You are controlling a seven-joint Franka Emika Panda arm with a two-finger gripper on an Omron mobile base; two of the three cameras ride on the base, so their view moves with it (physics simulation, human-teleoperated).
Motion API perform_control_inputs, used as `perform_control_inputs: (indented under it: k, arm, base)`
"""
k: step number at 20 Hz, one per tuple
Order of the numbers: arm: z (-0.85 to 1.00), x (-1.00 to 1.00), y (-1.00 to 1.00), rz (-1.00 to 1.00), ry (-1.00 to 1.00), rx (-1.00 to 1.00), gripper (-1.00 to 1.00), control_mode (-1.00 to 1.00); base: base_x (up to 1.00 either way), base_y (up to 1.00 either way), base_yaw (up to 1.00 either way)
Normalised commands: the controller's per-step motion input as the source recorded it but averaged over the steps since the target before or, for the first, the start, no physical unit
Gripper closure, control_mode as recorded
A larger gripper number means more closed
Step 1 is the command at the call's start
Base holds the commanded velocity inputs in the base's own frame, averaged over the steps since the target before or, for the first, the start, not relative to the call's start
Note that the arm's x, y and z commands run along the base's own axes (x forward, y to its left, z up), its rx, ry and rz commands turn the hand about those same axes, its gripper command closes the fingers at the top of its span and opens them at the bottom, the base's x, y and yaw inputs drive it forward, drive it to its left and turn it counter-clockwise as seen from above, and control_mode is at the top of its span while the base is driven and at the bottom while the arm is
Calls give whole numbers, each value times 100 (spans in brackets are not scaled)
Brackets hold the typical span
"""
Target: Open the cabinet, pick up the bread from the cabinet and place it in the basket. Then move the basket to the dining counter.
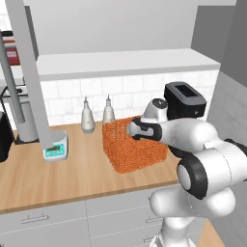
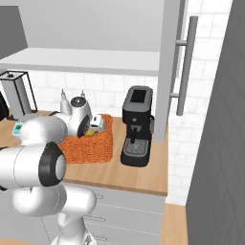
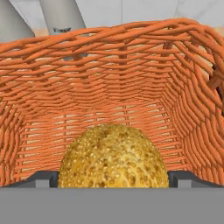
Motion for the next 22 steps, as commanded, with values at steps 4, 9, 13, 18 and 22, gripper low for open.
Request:
perform_control_inputs:
  k: [4, 9, 13, 18, 22]
  arm:
    - [-34, 20, 7, 0, 0, -3, 100, -100]
    - [-9, 34, 6, 0, 0, -2, 100, -100]
    - [-2, 42, 1, 0, 0, 0, -100, -100]
    - [0, 21, 0, 0, 1, 0, -100, -100]
    - [0, -12, -3, 0, 1, 0, -100, -100]
  base:
    - [0, 0, 0]
    - [0, 0, 0]
    - [0, 0, 0]
    - [0, 0, 0]
    - [0, 0, 0]
